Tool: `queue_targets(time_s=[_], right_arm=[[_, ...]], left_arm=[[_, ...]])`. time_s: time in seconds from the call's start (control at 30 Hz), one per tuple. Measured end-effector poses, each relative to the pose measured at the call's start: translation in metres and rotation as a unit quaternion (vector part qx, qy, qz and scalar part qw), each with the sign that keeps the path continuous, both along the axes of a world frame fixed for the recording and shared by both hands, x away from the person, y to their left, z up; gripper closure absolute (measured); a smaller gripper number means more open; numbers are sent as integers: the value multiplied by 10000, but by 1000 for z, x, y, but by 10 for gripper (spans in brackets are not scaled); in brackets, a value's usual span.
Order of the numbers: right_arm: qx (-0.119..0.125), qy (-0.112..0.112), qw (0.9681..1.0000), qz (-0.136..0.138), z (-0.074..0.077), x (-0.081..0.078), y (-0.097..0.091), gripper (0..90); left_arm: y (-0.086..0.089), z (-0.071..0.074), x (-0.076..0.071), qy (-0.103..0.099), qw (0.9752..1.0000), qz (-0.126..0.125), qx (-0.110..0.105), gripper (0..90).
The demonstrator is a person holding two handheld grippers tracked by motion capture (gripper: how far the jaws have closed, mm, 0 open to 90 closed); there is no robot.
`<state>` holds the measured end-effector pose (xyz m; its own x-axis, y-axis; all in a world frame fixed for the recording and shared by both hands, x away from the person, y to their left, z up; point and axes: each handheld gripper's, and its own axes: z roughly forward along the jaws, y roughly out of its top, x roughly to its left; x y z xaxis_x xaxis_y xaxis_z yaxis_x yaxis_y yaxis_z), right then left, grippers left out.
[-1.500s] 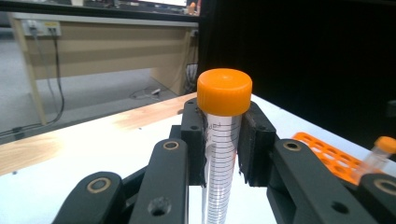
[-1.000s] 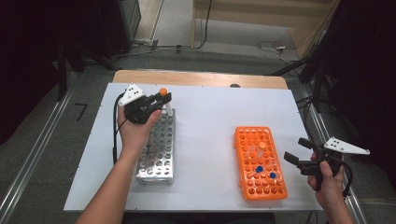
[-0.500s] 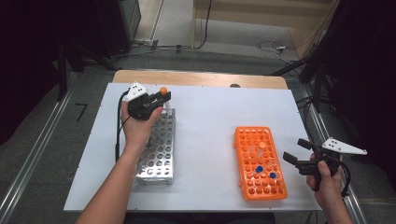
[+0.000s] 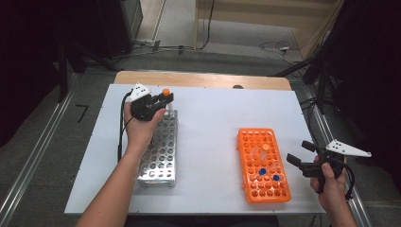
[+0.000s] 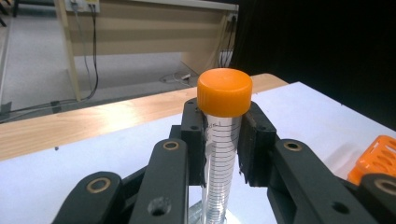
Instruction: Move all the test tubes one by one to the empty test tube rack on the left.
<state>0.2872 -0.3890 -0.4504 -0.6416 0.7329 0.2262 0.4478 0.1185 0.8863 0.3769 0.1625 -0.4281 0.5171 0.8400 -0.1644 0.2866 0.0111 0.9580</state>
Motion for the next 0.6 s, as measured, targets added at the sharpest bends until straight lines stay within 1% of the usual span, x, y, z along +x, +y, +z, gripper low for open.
queue_targets(time_s=[0.13, 0.23, 0.3, 0.33, 0.4, 0.53, 0.6], right_arm=[[-33, 3, 10000, -11, -1, 0, 0, 0], [-34, 31, 10000, -26, -2, 1, 1, 0], [-57, 19, 10000, -17, -2, 1, 1, 0], [-64, 16, 10000, -15, -2, 1, 1, 0], [-75, 10, 10000, -16, -2, 1, 1, 0], [-83, 12, 10000, -21, -2, 1, 2, 0], [-88, 7, 10000, -22, -2, 1, 2, 0]], left_arm=[[-4, -5, 3, 187, 9997, -54, 161, 746], [-4, -7, 4, 327, 9992, -47, 229, 744], [-4, -7, 4, 348, 9991, -42, 236, 742], [-4, -7, 4, 398, 9989, -41, 252, 740], [-5, -7, 4, 466, 9983, -45, 336, 737], [-8, -7, 3, 516, 9974, -56, 505, 723], [-10, -7, 2, 510, 9968, -53, 615, 718]])
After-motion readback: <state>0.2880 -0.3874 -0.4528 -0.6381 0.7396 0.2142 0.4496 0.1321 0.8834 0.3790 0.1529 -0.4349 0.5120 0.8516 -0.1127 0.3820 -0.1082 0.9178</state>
